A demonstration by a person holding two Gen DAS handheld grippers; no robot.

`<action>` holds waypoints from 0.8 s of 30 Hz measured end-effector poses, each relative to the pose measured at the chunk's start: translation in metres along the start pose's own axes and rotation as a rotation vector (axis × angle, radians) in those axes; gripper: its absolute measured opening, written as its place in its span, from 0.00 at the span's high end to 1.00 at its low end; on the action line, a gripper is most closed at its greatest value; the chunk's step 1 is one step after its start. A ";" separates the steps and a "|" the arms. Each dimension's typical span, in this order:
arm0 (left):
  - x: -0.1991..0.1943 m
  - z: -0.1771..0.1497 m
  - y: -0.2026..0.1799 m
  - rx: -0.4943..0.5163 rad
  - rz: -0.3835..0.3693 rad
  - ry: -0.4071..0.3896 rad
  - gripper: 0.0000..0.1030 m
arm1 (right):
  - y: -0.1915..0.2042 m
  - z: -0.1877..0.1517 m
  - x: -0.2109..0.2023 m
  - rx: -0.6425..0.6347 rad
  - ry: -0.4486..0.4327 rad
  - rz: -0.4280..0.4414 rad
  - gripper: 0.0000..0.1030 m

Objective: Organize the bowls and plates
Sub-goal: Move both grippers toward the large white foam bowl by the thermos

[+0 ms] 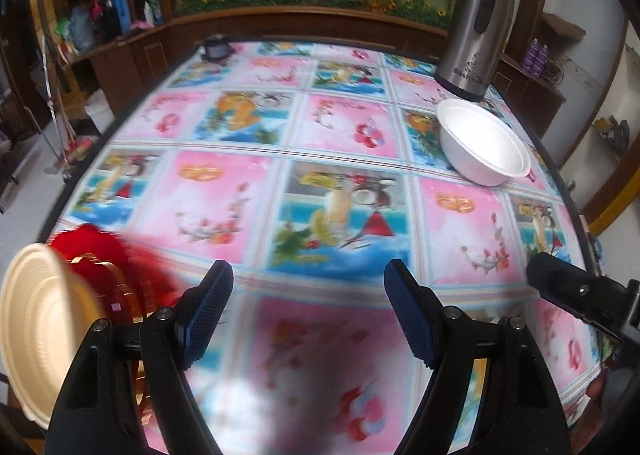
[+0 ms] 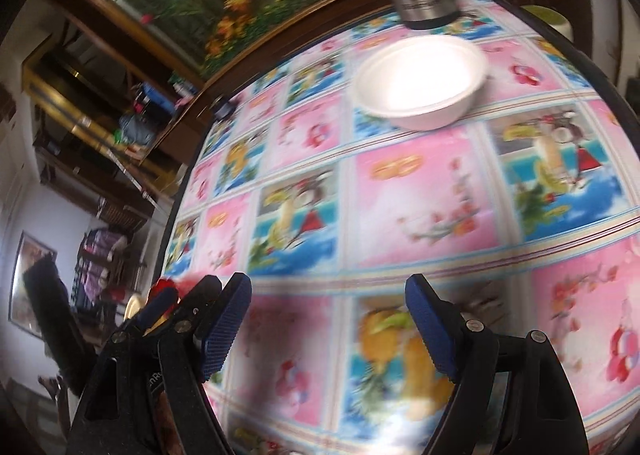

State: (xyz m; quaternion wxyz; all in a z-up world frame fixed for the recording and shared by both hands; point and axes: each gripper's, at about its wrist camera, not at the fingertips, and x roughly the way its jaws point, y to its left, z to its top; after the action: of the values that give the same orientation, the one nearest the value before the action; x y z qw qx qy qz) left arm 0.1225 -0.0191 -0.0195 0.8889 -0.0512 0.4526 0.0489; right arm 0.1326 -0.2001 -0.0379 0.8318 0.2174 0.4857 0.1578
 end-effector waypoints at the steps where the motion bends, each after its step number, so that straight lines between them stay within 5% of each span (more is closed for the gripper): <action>1: 0.006 0.004 -0.006 -0.005 -0.010 0.015 0.24 | -0.008 0.004 -0.001 0.016 -0.005 -0.004 0.21; 7: 0.031 0.029 -0.039 -0.019 -0.076 0.049 0.24 | -0.046 0.034 -0.014 0.099 -0.052 -0.030 0.21; 18: 0.075 0.086 -0.091 -0.043 -0.088 0.023 0.24 | -0.105 0.101 -0.003 0.287 -0.106 0.025 0.22; 24: 0.098 0.098 -0.111 -0.026 -0.080 0.028 0.25 | -0.118 0.129 0.020 0.313 -0.099 0.010 0.33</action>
State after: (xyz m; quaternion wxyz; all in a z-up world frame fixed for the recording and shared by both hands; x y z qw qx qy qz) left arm 0.2727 -0.1117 -0.0367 0.8830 -0.0814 0.4619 0.0183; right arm 0.2618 -0.3184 -0.0577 0.8100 0.3541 0.4617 0.0736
